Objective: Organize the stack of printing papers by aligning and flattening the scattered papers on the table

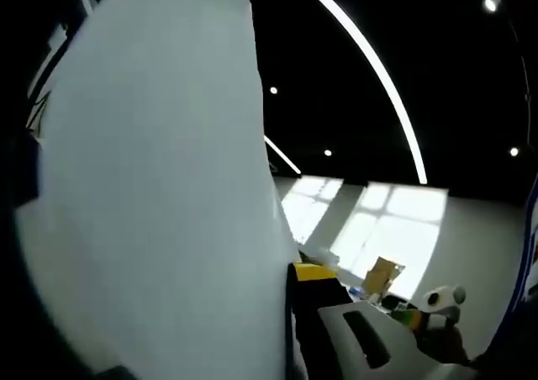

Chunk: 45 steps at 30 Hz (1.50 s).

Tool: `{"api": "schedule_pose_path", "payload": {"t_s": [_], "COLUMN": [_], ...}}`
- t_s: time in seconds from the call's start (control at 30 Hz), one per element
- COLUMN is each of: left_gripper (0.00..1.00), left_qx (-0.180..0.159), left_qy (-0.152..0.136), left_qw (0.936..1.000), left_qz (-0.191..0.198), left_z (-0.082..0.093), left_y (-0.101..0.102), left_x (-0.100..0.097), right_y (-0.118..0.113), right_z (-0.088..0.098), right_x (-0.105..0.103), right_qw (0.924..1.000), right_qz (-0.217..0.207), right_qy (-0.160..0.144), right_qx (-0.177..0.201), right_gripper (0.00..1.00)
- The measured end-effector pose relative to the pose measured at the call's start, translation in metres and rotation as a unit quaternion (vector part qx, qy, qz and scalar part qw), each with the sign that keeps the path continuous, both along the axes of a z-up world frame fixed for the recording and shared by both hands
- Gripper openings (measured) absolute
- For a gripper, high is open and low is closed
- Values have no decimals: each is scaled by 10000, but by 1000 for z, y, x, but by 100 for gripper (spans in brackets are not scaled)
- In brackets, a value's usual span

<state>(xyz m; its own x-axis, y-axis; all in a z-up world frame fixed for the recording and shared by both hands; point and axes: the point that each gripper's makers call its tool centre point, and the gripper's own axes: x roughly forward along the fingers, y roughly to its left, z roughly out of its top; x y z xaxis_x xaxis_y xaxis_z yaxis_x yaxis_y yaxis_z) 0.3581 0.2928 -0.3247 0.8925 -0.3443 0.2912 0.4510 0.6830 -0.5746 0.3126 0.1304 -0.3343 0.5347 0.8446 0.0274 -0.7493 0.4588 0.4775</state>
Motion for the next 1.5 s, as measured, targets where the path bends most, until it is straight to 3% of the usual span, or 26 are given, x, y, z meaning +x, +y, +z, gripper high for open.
{"api": "schedule_pose_path", "payload": {"t_s": [0.47,0.83,1.03,1.5], "left_gripper": [6,6,6,7], "left_qx": [-18,-15,-18,-33], "left_qy": [29,41,41,45], "left_qw": [10000,10000,10000,10000], "left_qz": [11,30,29,22], "left_z": [-1,-1,-1,-1], "left_y": [1,2,2,2], "left_x": [0,0,-1,0], "right_y": [-2,-8,-10,-20], "right_z": [3,5,6,8], "right_x": [3,8,8,13], "right_qw": [9997,9993,9992,9983], "right_qz": [-69,-202,-214,-343], "right_qy": [-155,-189,-179,-234], "right_qx": [-147,-244,-278,-421], "right_gripper": [32,58,67,81]}}
